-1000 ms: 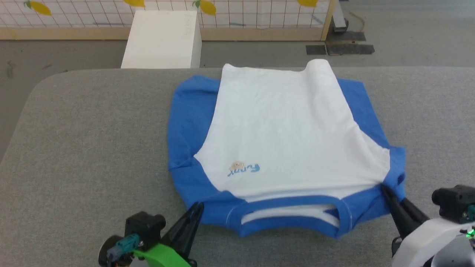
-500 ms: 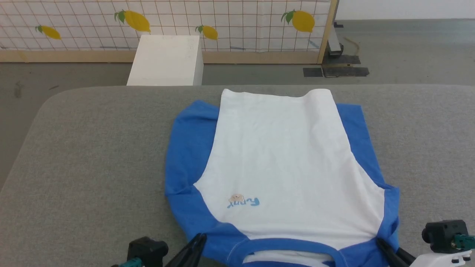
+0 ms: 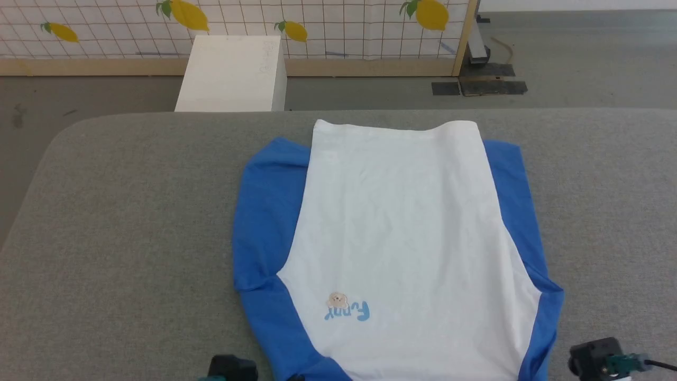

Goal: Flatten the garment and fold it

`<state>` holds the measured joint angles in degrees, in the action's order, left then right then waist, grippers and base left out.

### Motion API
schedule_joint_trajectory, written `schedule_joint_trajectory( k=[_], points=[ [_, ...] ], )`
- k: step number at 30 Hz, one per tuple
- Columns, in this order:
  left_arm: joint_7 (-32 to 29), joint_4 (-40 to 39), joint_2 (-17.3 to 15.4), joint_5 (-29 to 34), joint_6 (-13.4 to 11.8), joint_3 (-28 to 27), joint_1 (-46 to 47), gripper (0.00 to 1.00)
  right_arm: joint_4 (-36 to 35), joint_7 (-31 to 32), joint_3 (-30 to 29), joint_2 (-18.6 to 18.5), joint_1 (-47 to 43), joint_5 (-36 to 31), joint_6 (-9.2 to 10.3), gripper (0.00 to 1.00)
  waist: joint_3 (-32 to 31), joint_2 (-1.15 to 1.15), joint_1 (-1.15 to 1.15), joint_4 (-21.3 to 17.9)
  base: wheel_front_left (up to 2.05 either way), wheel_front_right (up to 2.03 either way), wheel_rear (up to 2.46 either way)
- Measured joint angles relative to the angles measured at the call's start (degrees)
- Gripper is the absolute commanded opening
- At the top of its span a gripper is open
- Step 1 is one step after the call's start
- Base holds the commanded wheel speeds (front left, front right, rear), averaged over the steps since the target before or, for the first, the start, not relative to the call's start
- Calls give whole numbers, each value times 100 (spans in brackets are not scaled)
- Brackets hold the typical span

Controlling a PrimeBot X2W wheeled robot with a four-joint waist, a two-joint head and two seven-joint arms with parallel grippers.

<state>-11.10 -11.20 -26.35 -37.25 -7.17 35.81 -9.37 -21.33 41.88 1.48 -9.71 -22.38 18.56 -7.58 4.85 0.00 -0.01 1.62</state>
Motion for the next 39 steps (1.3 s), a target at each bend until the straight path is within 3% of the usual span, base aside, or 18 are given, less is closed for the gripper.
schedule_joint_trajectory(
  k=[9, 15, 16, 18, 19, 20, 21, 24, 25, 26, 28, 34, 39],
  points=[
    [-229, 1290, 371, -171, 622, 266, 842, 0, 1384, -339, 582, -334, 579, -45, 1, 0, 209, 0, 0, 4, 0, 0, 0],
    [-307, 1819, 535, -219, 736, 343, 1125, 0, 1920, -620, 784, -369, 955, -4, -1, 0, 297, 0, 0, -40, 0, 0, 0],
    [-353, 1879, 538, -219, 735, 353, 1143, 0, 1978, -635, 806, -377, 992, 0, -2, 10, 305, 0, 0, -49, 0, 0, 0],
    [-343, 1954, 579, -232, 714, 330, 1174, 0, 2071, -695, 834, -382, 1052, 16, -3, 39, 313, 0, 0, -64, 0, 0, 0],
    [-343, 1987, 591, -254, 710, 328, 1176, 0, 2100, -719, 849, -383, 1072, 19, -4, 69, 315, 0, 0, -70, 0, 0, 0],
    [-334, 2013, 605, -260, 703, 320, 1179, 0, 2134, -744, 869, -387, 1088, 20, -4, 91, 313, 0, 0, -76, 0, 0, 0],
    [-316, 2030, 621, -270, 690, 305, 1179, 0, 2168, -762, 883, -389, 1101, 26, -4, 100, 309, 0, 0, -77, 0, 0, 0],
    [-264, 2070, 670, -325, 605, 254, 1176, 0, 2204, -812, 918, -369, 1120, 96, -18, 100, 283, 0, 0, -73, 0, 0, 0],
    [-229, 2071, 700, -367, 571, 221, 1171, 7, 2195, -812, 929, -330, 1120, 145, -30, 100, 270, 0, 0, -70, 0, 0, 0],
    [-211, 2059, 719, -394, 534, 194, 1166, 34, 2179, -811, 926, -308, 1118, 187, -33, 100, 259, 0, 0, -66, 0, 0, 0],
    [-196, 1944, 765, -520, 453, 92, 1100, 100, 2086, -747, 847, -278, 1091, 323, -46, 100, 223, 0, 0, -61, 0, 0, 0],
    [-227, 1006, 564, -912, 77, -368, 596, 100, 1145, -235, 174, -344, 675, 626, -2, 100, 122, 0, 0, -37, 0, 0, 0],
    [434, -69, 380, -915, -357, -999, 250, 100, -38, -105, -717, -182, 402, 499, 0, 100, 78, 0, 1, -7, 0, 0, 0]
  ],
)
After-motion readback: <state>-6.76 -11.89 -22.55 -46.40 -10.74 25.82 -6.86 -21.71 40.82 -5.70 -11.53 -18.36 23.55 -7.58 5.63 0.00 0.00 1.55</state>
